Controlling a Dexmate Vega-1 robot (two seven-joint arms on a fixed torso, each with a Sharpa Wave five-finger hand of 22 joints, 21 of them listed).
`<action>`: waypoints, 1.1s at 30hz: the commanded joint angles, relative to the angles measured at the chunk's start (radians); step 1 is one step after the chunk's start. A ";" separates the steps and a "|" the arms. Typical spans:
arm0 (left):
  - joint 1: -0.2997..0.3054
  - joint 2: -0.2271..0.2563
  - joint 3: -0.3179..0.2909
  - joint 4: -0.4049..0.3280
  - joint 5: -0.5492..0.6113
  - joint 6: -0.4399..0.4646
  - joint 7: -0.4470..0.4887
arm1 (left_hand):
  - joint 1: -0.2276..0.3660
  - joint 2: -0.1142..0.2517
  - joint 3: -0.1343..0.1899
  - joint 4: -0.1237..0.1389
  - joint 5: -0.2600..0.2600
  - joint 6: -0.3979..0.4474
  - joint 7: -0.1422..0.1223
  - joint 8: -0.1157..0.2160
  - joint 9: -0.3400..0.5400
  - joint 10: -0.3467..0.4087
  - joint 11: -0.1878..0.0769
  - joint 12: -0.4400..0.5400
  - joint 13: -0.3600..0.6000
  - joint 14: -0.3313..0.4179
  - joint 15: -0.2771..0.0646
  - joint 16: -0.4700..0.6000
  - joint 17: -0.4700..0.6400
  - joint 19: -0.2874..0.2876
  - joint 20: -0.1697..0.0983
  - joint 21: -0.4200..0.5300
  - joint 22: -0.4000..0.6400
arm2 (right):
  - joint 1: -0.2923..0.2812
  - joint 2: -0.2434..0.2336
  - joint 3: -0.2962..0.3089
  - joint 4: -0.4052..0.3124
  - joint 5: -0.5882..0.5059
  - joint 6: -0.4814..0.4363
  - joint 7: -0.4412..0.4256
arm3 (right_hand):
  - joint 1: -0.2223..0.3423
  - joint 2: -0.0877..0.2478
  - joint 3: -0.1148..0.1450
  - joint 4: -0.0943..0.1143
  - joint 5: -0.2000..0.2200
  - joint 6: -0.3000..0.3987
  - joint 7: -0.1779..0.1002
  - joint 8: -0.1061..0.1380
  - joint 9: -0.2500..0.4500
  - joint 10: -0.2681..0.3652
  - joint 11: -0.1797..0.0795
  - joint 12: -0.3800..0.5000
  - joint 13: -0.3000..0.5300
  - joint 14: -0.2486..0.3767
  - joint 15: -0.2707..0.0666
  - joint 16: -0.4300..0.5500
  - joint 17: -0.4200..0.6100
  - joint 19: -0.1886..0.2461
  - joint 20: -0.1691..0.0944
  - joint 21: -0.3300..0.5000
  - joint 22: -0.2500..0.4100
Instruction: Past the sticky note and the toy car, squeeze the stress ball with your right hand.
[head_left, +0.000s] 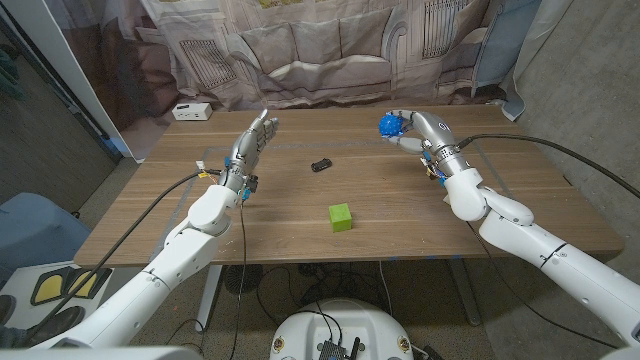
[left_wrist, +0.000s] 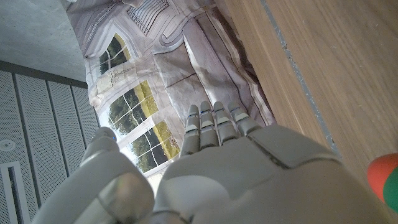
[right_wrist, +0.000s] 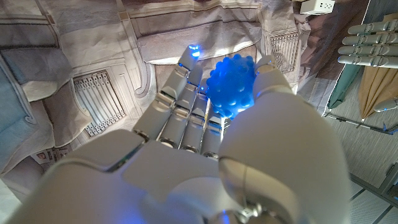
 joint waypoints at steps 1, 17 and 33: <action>-0.001 0.001 0.001 -0.002 0.000 0.003 0.000 | 0.000 0.008 0.001 -0.006 -0.004 0.013 0.002 -0.003 0.004 0.006 0.000 -0.005 0.004 0.010 0.001 -0.001 0.002 0.009 0.000 -0.004 0.005 | -0.002 -0.002 0.003 -0.003 -0.004 0.001 -0.002 | -0.005 0.003 -0.004 -0.003 0.000 0.000 -0.002 0.000 0.002 0.000 -0.002 0.000 0.000 -0.006 -0.025 0.002 0.004 -0.004 0.000 -0.002 -0.001; 0.003 0.001 0.004 -0.004 -0.007 0.011 -0.002 | 0.001 0.010 0.001 -0.007 -0.004 0.014 0.001 -0.003 0.004 0.008 -0.003 -0.005 0.004 0.010 0.001 -0.002 0.002 0.012 -0.002 -0.003 0.005 | -0.016 0.021 0.010 -0.005 -0.007 -0.018 -0.040 | -0.005 0.018 -0.003 -0.006 0.002 0.031 -0.011 0.015 0.001 0.027 -0.017 0.013 -0.001 0.026 -0.036 0.017 0.009 0.018 -0.007 0.002 0.000; -0.005 -0.009 0.014 0.018 -0.014 0.009 -0.011 | 0.001 0.011 0.001 -0.008 -0.004 0.016 0.003 -0.003 0.004 0.009 0.000 -0.005 0.004 0.011 0.003 -0.002 0.002 0.011 -0.001 -0.003 0.005 | -0.021 0.037 0.016 0.021 0.016 0.017 -0.085 | -0.029 0.044 -0.001 -0.001 0.001 0.110 -0.029 0.042 0.001 0.119 -0.041 0.045 -0.003 0.131 -0.076 0.040 -0.003 0.098 -0.027 0.027 0.003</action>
